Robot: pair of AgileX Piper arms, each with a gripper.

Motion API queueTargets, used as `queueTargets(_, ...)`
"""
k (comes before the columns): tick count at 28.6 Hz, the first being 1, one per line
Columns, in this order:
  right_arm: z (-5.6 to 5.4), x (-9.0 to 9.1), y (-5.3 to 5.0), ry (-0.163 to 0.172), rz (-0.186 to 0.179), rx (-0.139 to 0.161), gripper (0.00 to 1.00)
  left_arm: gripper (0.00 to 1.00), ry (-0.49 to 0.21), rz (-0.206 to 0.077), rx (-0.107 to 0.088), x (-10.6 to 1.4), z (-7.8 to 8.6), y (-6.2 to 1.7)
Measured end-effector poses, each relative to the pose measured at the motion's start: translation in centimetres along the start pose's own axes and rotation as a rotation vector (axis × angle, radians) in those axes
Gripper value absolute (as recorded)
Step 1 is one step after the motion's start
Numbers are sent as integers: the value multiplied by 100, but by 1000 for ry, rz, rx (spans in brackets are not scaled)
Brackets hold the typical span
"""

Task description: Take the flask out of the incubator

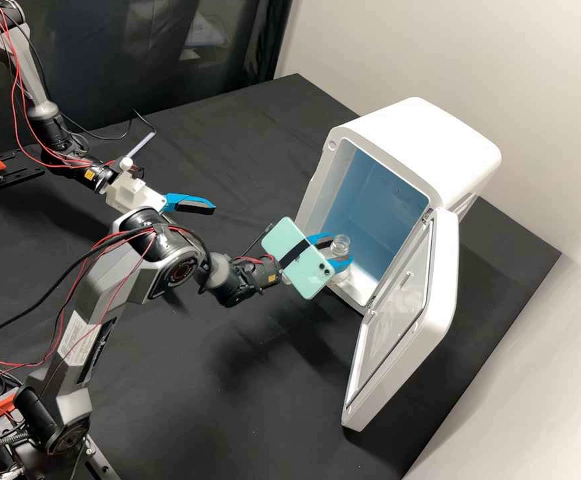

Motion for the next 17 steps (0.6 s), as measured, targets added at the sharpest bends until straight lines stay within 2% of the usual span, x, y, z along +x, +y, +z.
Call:
queueTargets(6,175,-269,49,2,-24,4,0,100,0,0,0,0,0,0)
queueTargets(9,272,-409,98,-1,-19,12,0,100,1,-4,0,-8,-1,-10)
queueTargets(14,394,-609,162,4,18,29,0,100,0,-3,-1,-20,-1,-18)
queueTargets(17,452,-693,167,4,15,29,0,100,0,-2,-1,-20,-1,-17)
